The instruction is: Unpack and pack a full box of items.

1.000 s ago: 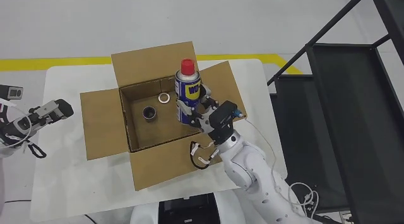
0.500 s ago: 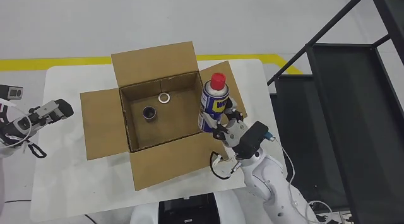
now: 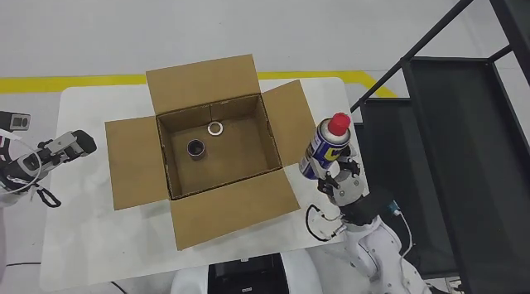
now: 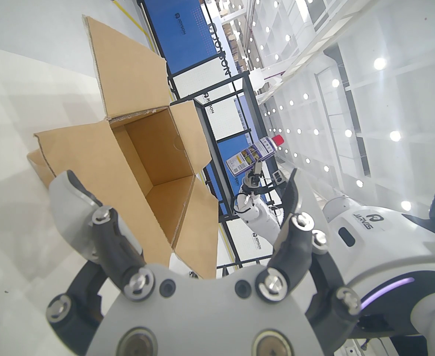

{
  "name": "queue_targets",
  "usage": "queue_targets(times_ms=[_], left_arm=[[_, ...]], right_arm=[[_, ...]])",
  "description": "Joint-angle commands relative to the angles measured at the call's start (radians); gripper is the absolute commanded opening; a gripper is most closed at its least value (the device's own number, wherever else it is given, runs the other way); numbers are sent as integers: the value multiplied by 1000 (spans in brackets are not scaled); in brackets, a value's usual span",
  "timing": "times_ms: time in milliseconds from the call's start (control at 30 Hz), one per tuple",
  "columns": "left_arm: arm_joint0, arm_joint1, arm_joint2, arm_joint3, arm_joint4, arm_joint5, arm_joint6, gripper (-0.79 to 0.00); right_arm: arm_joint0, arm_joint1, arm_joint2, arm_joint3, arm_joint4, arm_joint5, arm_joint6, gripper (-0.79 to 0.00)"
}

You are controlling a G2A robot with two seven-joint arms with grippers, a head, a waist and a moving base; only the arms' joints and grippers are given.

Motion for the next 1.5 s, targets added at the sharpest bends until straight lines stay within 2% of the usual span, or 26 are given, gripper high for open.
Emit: queue_targets(times_ms=[0, 333, 500, 633, 1267, 1467], left_arm=[[0, 0, 0, 0, 0, 0, 0, 0], [0, 0, 0, 0, 0, 0, 0, 0], [0, 0, 0, 0, 0, 0, 0, 0], [0, 0, 0, 0, 0, 0, 0, 0], [0, 0, 0, 0, 0, 0, 0, 0], [0, 0, 0, 0, 0, 0, 0, 0]], right_arm=[[-14, 1, 14, 10, -1, 18, -30, -785], [-93, 2, 88, 122, -25, 173, -201, -785], [-90, -3, 78, 196, -7, 203, -257, -785], [-65, -6, 54, 250, -8, 214, -259, -785], [-54, -7, 50, 251, -4, 222, -241, -785], [-23, -22, -16, 319, 54, 262, -276, -785]])
